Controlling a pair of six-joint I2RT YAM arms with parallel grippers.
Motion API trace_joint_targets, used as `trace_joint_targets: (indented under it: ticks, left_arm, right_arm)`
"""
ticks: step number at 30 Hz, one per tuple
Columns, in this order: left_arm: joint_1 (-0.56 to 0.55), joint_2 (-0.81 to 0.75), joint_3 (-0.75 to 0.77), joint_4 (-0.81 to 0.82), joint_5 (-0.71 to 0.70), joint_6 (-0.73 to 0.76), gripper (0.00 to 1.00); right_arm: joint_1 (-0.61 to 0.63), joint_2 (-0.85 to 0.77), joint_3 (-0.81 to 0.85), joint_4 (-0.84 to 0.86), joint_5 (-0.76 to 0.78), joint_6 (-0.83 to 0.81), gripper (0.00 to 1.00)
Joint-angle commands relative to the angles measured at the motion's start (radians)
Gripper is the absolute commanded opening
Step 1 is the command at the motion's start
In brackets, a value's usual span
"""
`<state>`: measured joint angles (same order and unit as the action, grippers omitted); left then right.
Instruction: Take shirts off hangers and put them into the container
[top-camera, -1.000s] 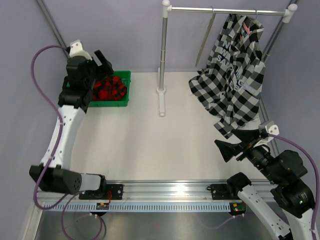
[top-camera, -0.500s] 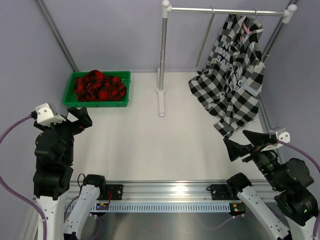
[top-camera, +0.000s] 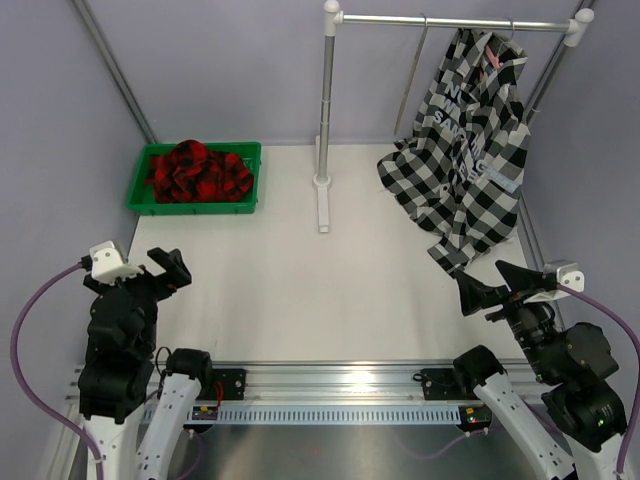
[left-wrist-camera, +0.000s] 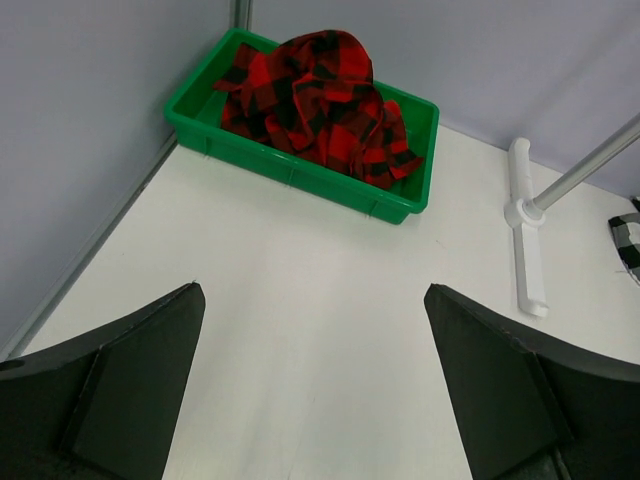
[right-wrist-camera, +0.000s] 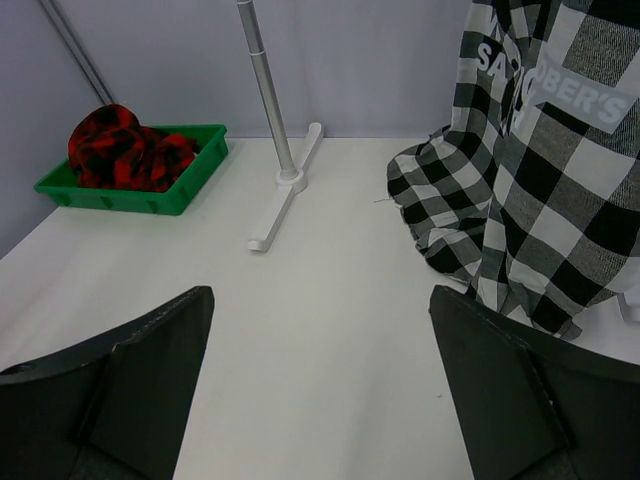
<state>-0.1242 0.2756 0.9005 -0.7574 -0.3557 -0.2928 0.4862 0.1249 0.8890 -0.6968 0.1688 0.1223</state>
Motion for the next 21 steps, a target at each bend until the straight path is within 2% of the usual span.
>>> trace_joint_targets:
  ticks: [1,21]
  left_arm:
    - [-0.014,-0.018,-0.029,0.044,-0.002,-0.017,0.99]
    - [-0.038,-0.029,-0.156,0.132,0.050,-0.048,0.99]
  right_arm:
    - [0.003,-0.008,-0.012,0.062,0.060,-0.012,0.99]
    - [0.002,0.015,-0.036,0.100,0.041,-0.009,1.00]
